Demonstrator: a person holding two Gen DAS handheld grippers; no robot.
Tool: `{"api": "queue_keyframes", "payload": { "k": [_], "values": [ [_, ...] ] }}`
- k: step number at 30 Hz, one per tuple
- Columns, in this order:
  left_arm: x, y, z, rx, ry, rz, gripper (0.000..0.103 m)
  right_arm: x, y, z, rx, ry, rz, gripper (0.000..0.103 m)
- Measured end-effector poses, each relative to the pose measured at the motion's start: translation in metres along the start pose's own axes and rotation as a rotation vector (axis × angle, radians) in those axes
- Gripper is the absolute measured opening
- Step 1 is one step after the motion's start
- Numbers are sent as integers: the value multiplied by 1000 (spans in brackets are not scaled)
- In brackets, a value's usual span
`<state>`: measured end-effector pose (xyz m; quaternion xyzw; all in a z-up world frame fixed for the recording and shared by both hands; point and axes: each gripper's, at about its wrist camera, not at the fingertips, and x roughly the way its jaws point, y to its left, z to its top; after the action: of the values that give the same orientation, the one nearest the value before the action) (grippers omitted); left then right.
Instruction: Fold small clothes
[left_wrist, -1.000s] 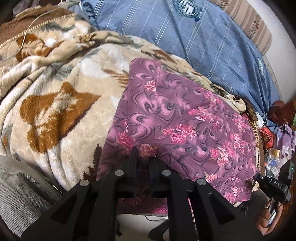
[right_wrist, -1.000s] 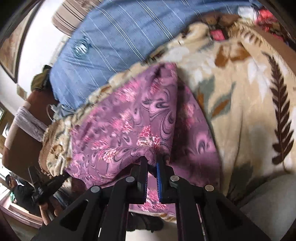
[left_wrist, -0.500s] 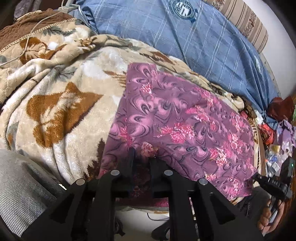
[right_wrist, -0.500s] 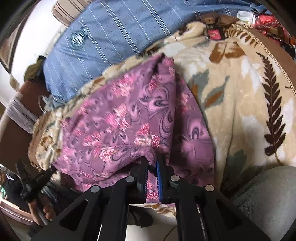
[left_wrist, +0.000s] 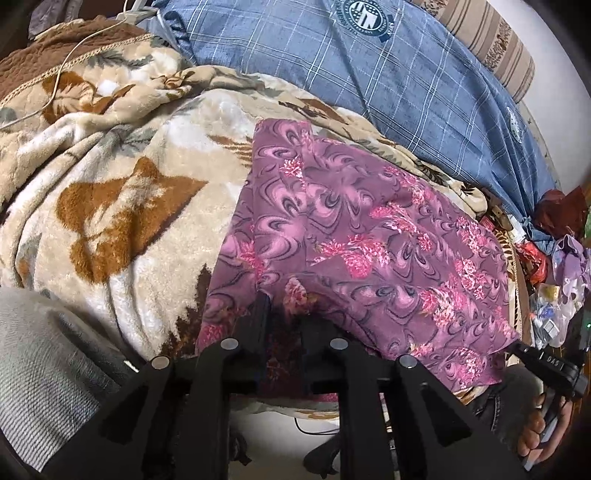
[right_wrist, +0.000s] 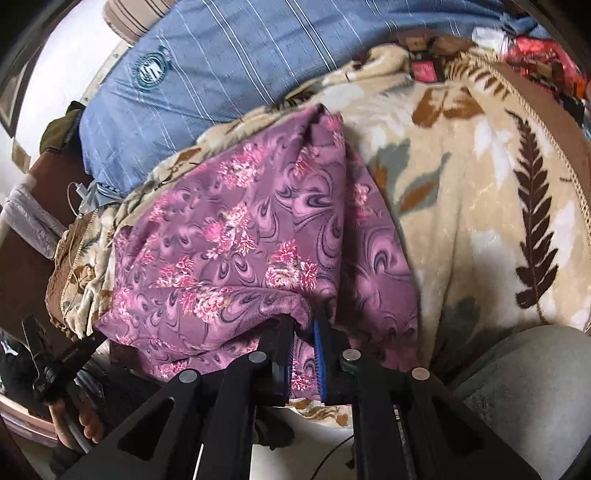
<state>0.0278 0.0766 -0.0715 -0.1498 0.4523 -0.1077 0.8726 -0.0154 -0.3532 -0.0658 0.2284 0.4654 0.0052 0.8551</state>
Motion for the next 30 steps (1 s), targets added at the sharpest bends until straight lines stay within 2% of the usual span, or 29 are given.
{"api": "queue_keyframes", "payload": {
  "k": [2,5,6,7,9,11,15,19,24,30],
  "values": [
    [-3,2,-3,-16,3,-1,14,2,-1,-2,5,19,1,15],
    [-16,3,-11,-35,-15,8,26,-8,-3,-3,35,-6,26,20],
    [-20,4,-13,-43,-21,7,33,-17,-3,-5,43,-30,35,28],
    [-27,5,-15,-55,-31,-4,37,-24,-2,-7,49,-50,43,41],
    [-38,3,-18,-63,-52,-29,41,-38,-2,-11,70,-95,64,51],
    [-46,-3,-19,-69,-69,-54,42,-47,2,-14,88,-117,101,51],
    [-53,-17,-20,-77,-86,-119,49,-45,15,-12,77,-105,218,52],
    [-36,-31,-32,-73,-21,-172,55,-28,32,-18,51,-92,296,55],
    [-9,-39,-56,-96,99,-216,55,0,19,-41,151,-25,284,55],
    [5,-29,-43,-185,108,-268,55,17,20,-42,178,35,330,56]
  ]
}}
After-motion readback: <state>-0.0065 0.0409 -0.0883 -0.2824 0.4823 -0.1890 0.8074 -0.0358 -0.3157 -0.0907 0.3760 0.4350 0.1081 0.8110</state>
